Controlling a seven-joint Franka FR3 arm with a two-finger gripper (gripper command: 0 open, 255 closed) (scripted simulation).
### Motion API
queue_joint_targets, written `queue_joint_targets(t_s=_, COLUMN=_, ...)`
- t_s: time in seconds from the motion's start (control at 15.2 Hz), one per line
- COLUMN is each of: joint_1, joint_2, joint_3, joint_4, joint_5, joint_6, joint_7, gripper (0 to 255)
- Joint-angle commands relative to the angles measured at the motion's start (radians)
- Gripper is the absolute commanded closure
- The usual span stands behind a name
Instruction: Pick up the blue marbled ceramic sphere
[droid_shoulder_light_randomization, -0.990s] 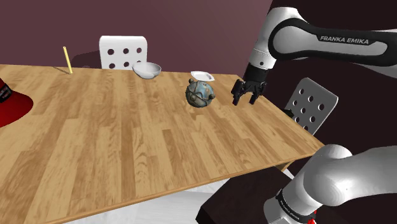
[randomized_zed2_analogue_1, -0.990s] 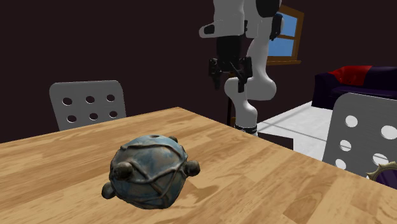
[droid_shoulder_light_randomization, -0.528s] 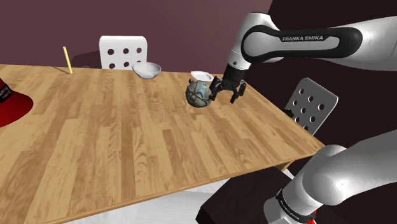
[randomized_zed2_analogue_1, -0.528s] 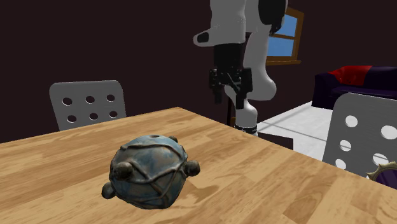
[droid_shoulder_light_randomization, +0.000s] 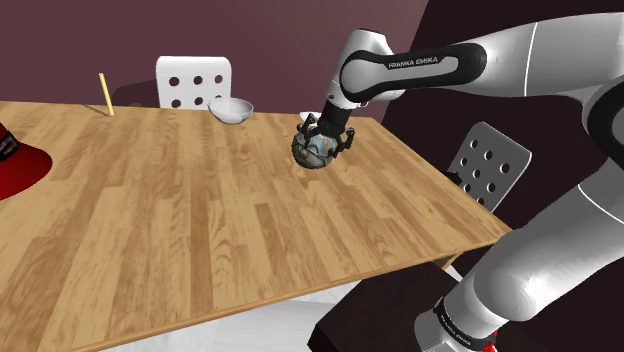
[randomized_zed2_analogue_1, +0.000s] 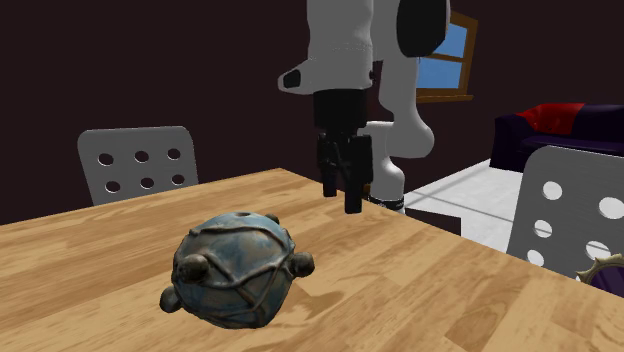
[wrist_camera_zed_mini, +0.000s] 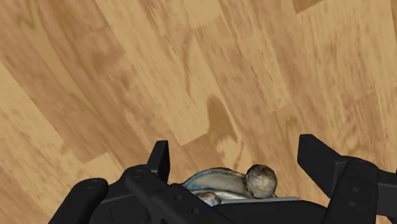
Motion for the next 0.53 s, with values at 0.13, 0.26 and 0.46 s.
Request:
queue_joint_targets(t_s=0.13, joint_1=-0.009, joint_2=0.14, joint_3=0.004, joint_4=0.123, joint_5=-0.022, joint_6=0.05, joint_7=0.135, gripper=0)
queue_joint_targets(t_s=0.26, joint_1=-0.011, joint_2=0.208, joint_3=0.0, joint_4=0.188, joint_5=-0.034, joint_6=0.069, joint_7=0.197, gripper=0)
queue_joint_targets(t_s=0.46, joint_1=-0.01, joint_2=0.227, joint_3=-0.002, joint_4=0.181, joint_5=-0.036, joint_6=0.097, joint_7=0.206, gripper=0)
